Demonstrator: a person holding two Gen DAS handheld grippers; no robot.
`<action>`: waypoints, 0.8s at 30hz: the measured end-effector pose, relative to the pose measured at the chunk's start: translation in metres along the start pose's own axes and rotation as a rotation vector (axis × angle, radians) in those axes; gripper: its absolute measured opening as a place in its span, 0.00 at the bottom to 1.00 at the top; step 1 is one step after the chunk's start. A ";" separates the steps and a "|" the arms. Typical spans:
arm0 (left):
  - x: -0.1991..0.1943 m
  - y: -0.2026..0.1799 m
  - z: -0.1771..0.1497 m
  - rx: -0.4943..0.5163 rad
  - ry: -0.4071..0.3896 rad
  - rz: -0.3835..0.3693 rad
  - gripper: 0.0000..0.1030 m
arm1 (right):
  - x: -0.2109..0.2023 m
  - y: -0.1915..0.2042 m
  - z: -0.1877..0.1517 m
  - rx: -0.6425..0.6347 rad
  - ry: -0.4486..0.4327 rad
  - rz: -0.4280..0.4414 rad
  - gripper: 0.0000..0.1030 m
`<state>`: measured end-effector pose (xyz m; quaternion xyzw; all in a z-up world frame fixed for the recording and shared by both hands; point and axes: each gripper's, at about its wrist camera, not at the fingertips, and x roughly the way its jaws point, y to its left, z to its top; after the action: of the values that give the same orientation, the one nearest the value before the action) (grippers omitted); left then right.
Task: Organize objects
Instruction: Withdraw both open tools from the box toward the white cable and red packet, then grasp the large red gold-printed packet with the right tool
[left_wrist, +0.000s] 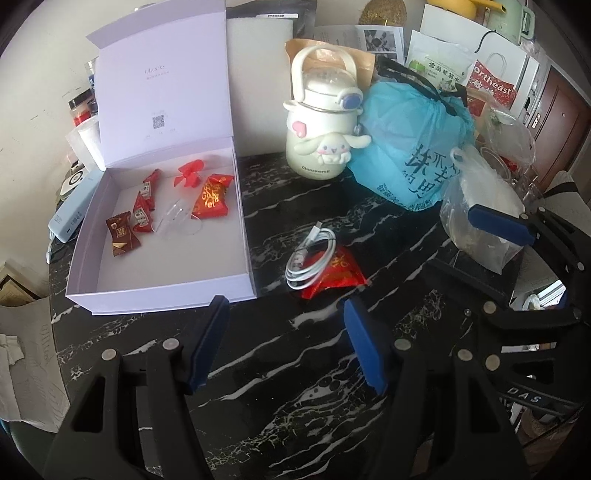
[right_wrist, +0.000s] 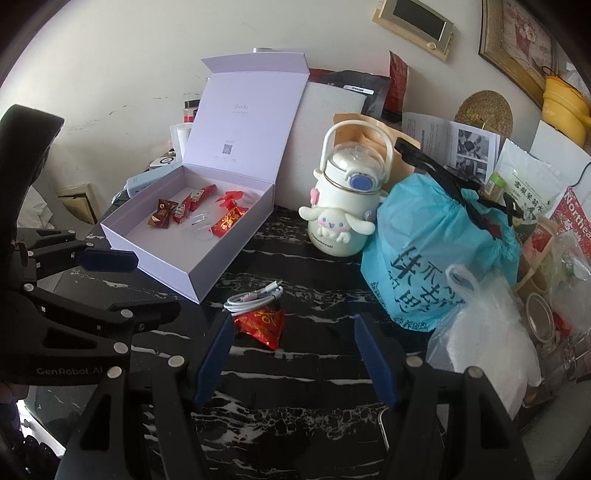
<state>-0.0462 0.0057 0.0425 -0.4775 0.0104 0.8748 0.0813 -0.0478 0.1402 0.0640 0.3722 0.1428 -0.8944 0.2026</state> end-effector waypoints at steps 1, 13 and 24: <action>0.001 -0.001 -0.002 0.000 0.004 -0.002 0.64 | 0.001 -0.001 -0.003 0.006 0.005 -0.001 0.66; 0.021 -0.008 -0.023 -0.007 0.040 0.001 0.67 | 0.021 -0.011 -0.037 0.072 0.074 0.009 0.66; 0.048 -0.002 -0.038 -0.043 0.073 -0.042 0.67 | 0.049 -0.010 -0.051 0.076 0.106 0.055 0.66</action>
<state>-0.0400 0.0103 -0.0184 -0.5110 -0.0156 0.8548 0.0887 -0.0531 0.1574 -0.0051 0.4301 0.1088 -0.8725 0.2049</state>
